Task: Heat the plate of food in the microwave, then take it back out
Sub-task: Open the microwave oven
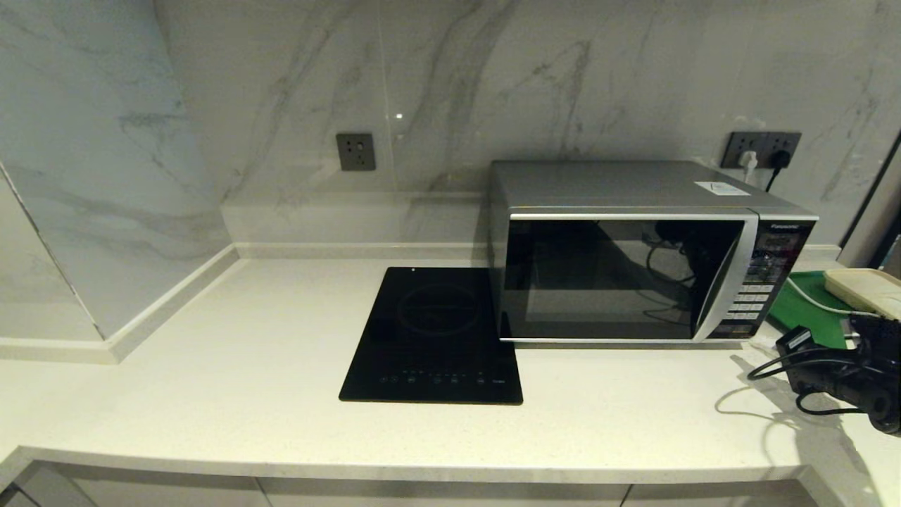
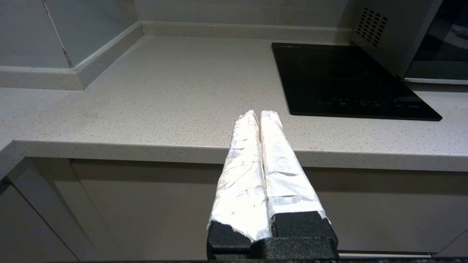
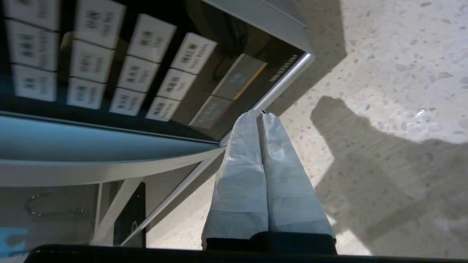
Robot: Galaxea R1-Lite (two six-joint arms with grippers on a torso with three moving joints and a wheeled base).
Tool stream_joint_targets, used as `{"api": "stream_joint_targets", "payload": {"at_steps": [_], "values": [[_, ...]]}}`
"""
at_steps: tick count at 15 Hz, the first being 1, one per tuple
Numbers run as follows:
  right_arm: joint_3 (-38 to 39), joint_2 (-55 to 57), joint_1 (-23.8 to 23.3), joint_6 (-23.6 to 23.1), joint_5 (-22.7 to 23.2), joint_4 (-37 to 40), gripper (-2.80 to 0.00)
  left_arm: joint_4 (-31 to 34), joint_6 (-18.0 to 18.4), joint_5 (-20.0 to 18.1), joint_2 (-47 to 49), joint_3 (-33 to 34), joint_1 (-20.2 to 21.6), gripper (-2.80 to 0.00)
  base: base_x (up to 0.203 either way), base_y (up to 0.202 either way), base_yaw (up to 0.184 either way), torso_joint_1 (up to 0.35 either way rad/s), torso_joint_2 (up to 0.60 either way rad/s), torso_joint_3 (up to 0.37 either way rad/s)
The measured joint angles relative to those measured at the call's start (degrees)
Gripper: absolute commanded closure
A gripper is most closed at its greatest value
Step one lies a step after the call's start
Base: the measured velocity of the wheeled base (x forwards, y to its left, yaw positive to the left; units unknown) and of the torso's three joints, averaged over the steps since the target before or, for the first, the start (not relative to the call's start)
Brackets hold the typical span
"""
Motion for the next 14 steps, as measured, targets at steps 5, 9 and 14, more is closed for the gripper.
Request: {"api": "stream_joint_targets", "payload": {"at_steps": [5, 9, 14], "values": [[-2.22, 2.01, 0.05, -0.09, 0.00, -0.02, 0.00, -0.02, 0.00, 0.00, 0.00, 0.00, 0.02, 0.00, 0.000, 0.000, 0.000, 0.000, 0.00, 0.000], [-4.31, 2.82, 0.68, -0.10, 0.00, -0.05, 0.00, -0.02, 0.01, 0.00, 0.00, 0.00, 0.00, 0.00, 0.000, 0.000, 0.000, 0.000, 0.00, 0.000], [-6.84, 4.45, 2.01, -0.11, 0.04, 0.15, 0.00, -0.02, -0.01, 0.02, 0.00, 0.00, 0.00, 0.00, 0.000, 0.000, 0.000, 0.000, 0.00, 0.000]]}}
